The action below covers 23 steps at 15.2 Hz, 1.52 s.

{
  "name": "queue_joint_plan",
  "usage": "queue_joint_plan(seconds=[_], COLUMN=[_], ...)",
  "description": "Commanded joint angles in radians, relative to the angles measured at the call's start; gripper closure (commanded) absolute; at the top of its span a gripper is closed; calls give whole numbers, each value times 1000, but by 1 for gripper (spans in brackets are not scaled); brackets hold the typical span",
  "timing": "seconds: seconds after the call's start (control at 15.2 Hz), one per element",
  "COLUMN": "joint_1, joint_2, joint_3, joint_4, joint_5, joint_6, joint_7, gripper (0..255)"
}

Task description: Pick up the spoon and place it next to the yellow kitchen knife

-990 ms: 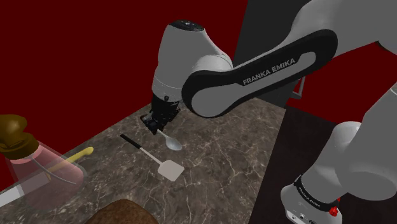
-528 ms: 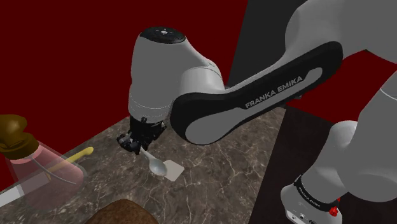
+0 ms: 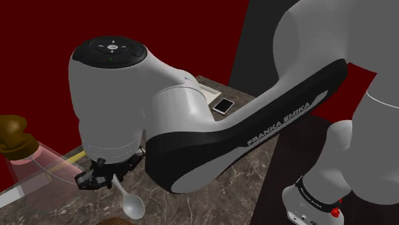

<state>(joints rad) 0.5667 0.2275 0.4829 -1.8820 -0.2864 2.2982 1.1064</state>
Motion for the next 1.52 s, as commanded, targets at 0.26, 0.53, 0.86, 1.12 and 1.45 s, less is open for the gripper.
queue_joint_plan(seconds=[0.26,0.53,0.86,1.12,1.45], joint_1=[70,75,85,90,90], joint_2=[94,118,150,168,168], joint_3=[-1,-10,-25,-33,-33], joint_4=[82,59,35,26,26], joint_5=[-71,-94,-125,-141,-141], joint_6=[-13,29,81,105,105], joint_7=[95,115,141,154,154], gripper=[255,255,255,255,255])
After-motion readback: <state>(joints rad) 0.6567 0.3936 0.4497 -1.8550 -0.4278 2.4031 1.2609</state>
